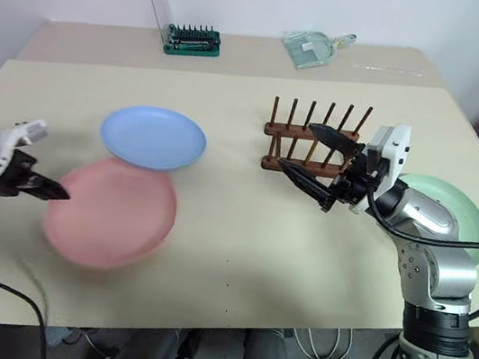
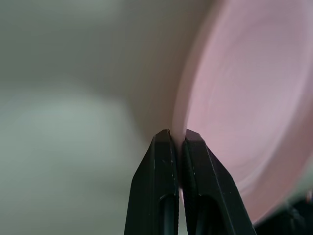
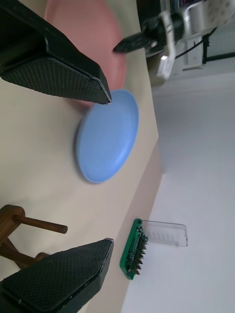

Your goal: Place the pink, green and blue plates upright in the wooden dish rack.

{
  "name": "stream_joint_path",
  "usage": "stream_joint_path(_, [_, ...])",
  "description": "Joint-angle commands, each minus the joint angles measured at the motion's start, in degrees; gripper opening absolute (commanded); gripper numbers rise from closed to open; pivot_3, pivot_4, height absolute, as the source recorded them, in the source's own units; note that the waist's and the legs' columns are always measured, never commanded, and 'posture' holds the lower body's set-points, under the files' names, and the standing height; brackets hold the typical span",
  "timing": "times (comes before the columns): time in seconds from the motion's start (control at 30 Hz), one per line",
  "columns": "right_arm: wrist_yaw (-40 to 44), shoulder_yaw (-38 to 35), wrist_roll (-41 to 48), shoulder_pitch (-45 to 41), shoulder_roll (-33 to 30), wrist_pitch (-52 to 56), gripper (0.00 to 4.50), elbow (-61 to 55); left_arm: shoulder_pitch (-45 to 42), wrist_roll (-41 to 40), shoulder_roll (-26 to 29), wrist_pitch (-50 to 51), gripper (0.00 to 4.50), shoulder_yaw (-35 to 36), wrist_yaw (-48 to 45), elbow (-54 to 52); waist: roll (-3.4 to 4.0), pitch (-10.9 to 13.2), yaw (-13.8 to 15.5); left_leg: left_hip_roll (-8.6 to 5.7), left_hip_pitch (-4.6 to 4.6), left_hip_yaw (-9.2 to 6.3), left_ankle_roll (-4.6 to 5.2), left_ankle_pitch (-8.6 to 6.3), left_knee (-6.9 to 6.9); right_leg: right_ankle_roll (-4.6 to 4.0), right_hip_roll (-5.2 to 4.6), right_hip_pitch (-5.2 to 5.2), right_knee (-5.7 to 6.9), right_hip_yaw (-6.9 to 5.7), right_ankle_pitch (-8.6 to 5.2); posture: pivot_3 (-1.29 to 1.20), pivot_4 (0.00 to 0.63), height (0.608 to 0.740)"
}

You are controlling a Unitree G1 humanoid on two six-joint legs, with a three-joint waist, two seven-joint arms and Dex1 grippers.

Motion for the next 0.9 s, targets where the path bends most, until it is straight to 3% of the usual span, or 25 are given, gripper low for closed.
stream_joint_path(0.03, [0.71,-0.57,-0.39,-1.58,-0.06,-1.8,4.5,-0.14,0.17,2.88,5.05,-1.92,0.02,-2.58,-11.17,-3.16,0.03,-0.01,0.23,0.0,0.04,0.02,0.0,0.0,0.0,0.0,0.0,0.03,-0.01,0.0,0.0,0.0,0.15,0.735])
stream_joint_path(0.2, [1.13,-0.51,-0.51,-2.24,0.02,-1.96,4.5,0.07,1.87,7.73,9.06,-7.83,0.02,-5.31,-25.32,-8.25,-0.01,0.01,0.76,0.0,0.07,0.05,0.06,-0.03,0.08,-0.01,0.01,0.17,-0.01,-0.02,0.0,0.0,0.15,0.735])
stream_joint_path(0.3, [1.47,-1.62,1.35,-2.12,-0.28,-0.87,4.5,-1.05,0.77,7.22,6.61,-9.06,0.02,-1.06,-27.92,-8.9,-0.05,0.02,0.67,0.01,0.03,0.04,0.18,-0.09,0.1,-0.01,0.01,0.15,-0.02,-0.04,0.0,0.0,0.15,0.735])
stream_joint_path(0.43, [8.51,-6.43,11.5,2.09,-5.6,5.48,4.5,-5.52,-8.4,10.89,-2.68,-4.32,0.02,2.03,-21.55,-2.72,-0.08,0.05,1.34,0.01,-0.04,-0.05,0.3,-0.15,0.16,-0.02,0.0,0.19,-0.03,-0.13,0.0,0.0,0.15,0.735])
stream_joint_path(0.63, [13.76,-12.2,18.41,4.73,-9.79,7.55,4.5,-7.1,-18.12,15.72,-15.44,-0.68,0.02,7.67,-11.68,5.72,-0.12,0.03,0.63,0.02,0.06,-0.01,0.35,-0.19,0.16,0.0,0.0,0.26,-0.04,-0.13,0.0,0.0,0.15,0.735])
stream_joint_path(0.83, [11.85,-11.82,13.16,5.05,-10.98,4.84,4.5,-6.7,-21.24,14.85,-27.39,0.47,0.02,17.57,-3.21,8.99,-0.12,0.03,0.55,0.03,0.02,0.0,0.1,-0.04,0.14,0.0,-0.01,0.15,-0.05,-0.11,0.01,0.0,0.15,0.735])
stream_joint_path(0.9, [9.27,-12.13,9.81,4.14,-10.88,2.52,4.5,-6.36,-22.16,17.15,-34.71,-3.66,0.02,27.01,5.05,12.5,-0.12,0.03,0.74,0.03,0.01,0.01,0.07,-0.03,0.15,0.0,-0.02,0.12,-0.05,-0.09,0.01,0.0,0.15,0.735])
